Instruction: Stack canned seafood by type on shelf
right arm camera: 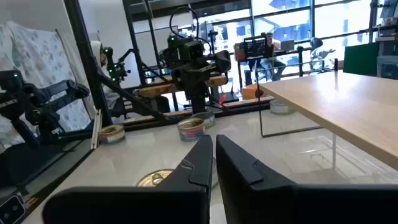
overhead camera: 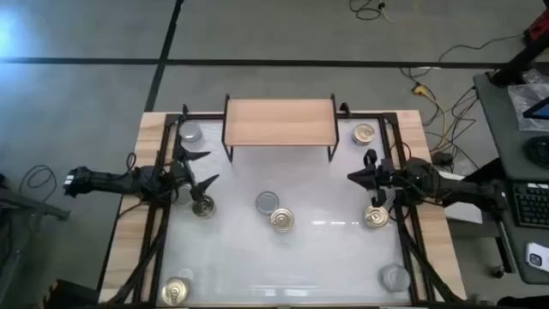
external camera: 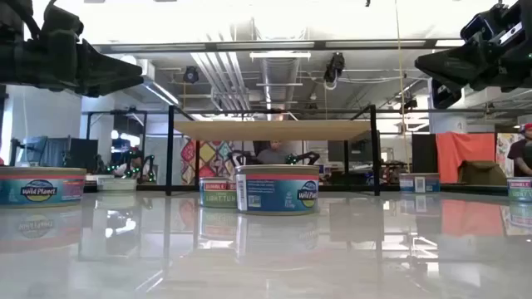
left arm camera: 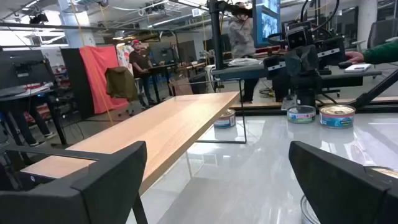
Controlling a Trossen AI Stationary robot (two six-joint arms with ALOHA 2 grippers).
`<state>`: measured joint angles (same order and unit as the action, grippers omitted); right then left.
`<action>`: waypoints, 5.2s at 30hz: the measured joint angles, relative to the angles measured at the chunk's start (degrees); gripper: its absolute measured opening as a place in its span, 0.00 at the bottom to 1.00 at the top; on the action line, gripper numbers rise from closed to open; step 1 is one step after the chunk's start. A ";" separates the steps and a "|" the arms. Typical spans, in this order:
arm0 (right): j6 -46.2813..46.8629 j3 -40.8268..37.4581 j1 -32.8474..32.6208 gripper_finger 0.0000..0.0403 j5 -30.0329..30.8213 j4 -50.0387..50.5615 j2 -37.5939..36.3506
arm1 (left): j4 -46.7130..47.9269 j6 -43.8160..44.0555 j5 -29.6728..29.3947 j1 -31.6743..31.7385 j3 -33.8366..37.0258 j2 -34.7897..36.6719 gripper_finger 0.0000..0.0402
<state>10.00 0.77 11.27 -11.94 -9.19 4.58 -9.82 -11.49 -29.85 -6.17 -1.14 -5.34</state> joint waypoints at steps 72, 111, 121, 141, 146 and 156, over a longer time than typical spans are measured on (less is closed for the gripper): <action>-0.05 -0.02 0.00 0.03 0.01 0.00 0.00 | 0.00 0.02 -0.02 0.02 0.02 0.00 0.94; 5.84 10.66 -44.55 0.03 38.00 -41.42 53.45 | 0.01 0.02 0.00 0.01 0.01 0.00 0.94; 0.55 38.72 -44.03 0.03 39.89 -17.45 77.75 | 0.02 0.00 -0.02 0.00 0.02 0.00 0.94; 9.62 69.40 -33.87 0.03 47.29 31.60 102.35 | -0.32 -30.72 -0.89 0.02 0.02 0.00 0.94; 11.69 69.62 -34.17 0.03 41.18 30.14 102.79 | -0.33 -34.29 -0.92 0.02 0.01 0.00 0.94; 10.89 70.97 -36.72 0.03 38.53 26.84 99.76 | -4.11 10.48 8.41 0.00 0.00 -0.03 0.94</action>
<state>20.89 71.74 -25.45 26.59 17.65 104.34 -13.93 -1.01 -21.44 -6.17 -1.15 -5.37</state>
